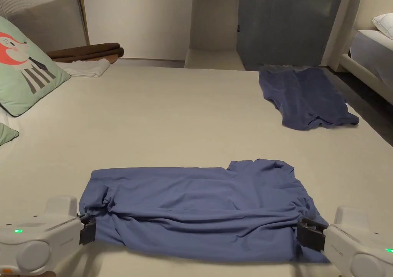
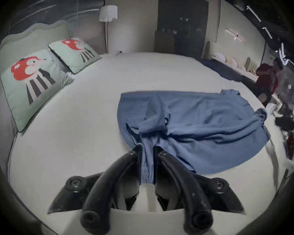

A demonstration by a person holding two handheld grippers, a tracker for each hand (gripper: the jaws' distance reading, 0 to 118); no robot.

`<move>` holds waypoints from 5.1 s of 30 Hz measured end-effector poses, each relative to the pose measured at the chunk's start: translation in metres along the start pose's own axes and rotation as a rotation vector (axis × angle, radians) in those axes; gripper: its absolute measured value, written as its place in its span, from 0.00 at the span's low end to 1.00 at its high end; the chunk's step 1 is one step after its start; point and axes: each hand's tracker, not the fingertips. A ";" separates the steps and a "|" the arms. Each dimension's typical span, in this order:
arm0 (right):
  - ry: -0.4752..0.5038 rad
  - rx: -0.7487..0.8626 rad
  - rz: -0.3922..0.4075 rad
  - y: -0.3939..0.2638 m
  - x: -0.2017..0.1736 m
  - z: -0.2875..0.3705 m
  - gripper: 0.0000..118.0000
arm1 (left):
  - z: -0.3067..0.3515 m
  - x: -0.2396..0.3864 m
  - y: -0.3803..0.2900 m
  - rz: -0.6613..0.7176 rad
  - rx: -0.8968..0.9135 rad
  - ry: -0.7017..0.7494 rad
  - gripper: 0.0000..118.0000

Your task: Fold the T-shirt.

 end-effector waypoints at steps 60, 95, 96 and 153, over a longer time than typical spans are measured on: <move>0.145 0.570 0.180 -0.018 -0.095 0.210 0.00 | 0.159 0.089 -0.017 -0.050 0.570 0.032 0.00; 0.098 0.360 0.156 0.034 -0.080 0.072 0.00 | -0.115 -0.055 0.043 0.093 -0.310 0.106 0.64; 0.101 0.351 0.153 0.034 -0.079 0.069 0.00 | -0.108 -0.050 0.042 0.064 -0.272 0.114 0.53; 0.105 0.011 0.011 -0.128 0.027 0.108 0.03 | 0.082 -0.041 -0.127 0.139 -0.087 0.053 0.03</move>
